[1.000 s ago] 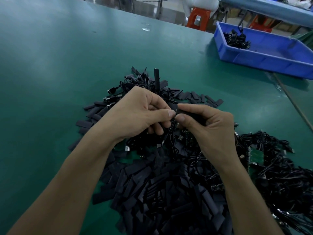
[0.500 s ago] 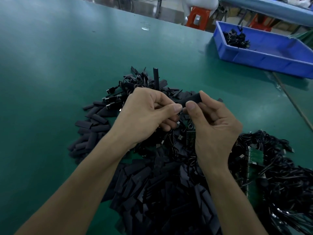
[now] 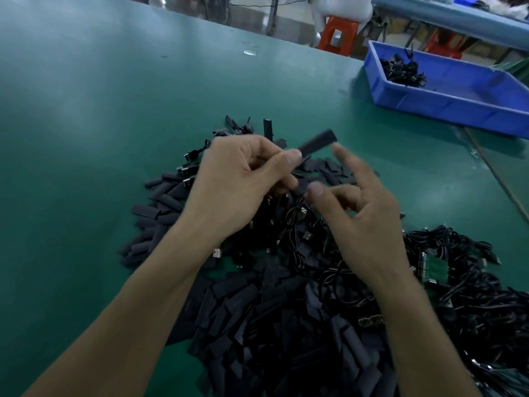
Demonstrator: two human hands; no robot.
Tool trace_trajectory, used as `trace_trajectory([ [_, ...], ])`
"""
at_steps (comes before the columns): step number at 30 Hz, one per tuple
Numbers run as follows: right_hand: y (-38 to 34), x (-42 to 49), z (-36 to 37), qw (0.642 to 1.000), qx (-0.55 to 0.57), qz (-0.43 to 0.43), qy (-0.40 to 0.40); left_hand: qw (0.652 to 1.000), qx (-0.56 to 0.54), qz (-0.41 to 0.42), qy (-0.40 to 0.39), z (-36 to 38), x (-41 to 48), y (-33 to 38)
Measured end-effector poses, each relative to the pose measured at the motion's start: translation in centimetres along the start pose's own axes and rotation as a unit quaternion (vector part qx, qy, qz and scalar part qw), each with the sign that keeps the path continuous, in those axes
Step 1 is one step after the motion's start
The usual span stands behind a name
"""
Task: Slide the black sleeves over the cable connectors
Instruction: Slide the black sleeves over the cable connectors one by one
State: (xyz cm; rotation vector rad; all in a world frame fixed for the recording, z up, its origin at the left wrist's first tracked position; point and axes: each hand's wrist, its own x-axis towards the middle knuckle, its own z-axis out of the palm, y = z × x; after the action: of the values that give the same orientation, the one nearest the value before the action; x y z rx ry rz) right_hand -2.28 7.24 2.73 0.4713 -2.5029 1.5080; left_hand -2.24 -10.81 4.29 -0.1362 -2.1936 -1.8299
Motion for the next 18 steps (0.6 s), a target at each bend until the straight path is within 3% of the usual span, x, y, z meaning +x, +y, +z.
trace_trajectory([
  [3,0.9,-0.3,-2.4,0.973,-0.148,0.036,-0.172,0.994,0.011,0.019,0.109,-1.3,0.7,-0.4],
  [6,1.7,-0.6,-3.3,0.948,-0.148,0.086,-0.268,0.983,0.093,0.021,0.159,-2.2,1.4,-1.7],
  [11,2.4,-0.5,-2.7,0.969,-0.084,0.08,-0.218,0.972,0.144,-0.041,0.18,-2.1,3.0,-3.4],
  [18,1.9,0.0,-2.4,0.995,0.083,0.041,-0.044,0.947,0.24,-0.127,0.17,-1.2,7.2,-3.5],
])
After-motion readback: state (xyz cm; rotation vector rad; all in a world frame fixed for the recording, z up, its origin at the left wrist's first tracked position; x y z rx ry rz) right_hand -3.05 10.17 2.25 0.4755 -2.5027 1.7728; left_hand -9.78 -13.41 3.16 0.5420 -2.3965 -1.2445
